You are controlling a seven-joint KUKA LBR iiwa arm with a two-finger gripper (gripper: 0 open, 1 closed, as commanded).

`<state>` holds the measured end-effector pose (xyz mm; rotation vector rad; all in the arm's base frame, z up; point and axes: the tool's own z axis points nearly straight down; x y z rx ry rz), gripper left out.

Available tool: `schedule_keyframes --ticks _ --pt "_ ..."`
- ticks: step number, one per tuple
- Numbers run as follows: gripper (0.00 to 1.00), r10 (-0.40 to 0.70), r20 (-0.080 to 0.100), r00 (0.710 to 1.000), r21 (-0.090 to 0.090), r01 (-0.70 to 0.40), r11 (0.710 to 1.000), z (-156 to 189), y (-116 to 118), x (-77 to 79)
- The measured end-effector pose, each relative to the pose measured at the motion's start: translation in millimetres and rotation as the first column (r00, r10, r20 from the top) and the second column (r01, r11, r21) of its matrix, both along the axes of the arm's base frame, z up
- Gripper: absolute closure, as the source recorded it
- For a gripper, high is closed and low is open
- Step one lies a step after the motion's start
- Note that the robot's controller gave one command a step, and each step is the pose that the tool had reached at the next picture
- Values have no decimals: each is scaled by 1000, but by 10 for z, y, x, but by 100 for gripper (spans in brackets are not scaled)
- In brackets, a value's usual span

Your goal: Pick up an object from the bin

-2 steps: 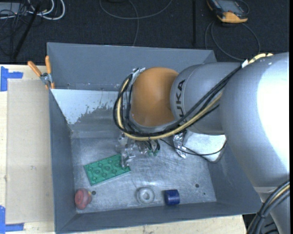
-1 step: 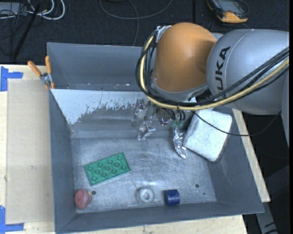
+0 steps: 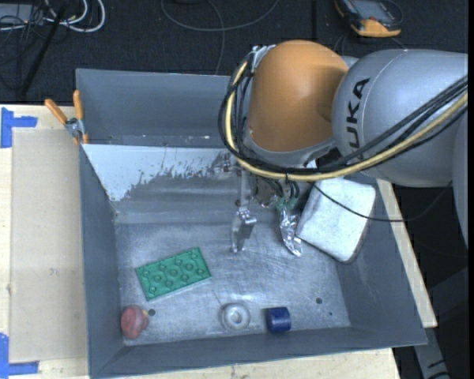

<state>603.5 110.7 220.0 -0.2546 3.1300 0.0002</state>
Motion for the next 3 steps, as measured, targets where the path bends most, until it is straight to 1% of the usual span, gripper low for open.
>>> schedule_keyframes --ticks 1,2,3 --pt "0 52 2 999 1 -52 999 -1500 585 -76" --pt "100 49 16 999 6 -49 999 -1438 597 -37" --pt "100 40 7 999 3 -40 999 -177 673 -68"
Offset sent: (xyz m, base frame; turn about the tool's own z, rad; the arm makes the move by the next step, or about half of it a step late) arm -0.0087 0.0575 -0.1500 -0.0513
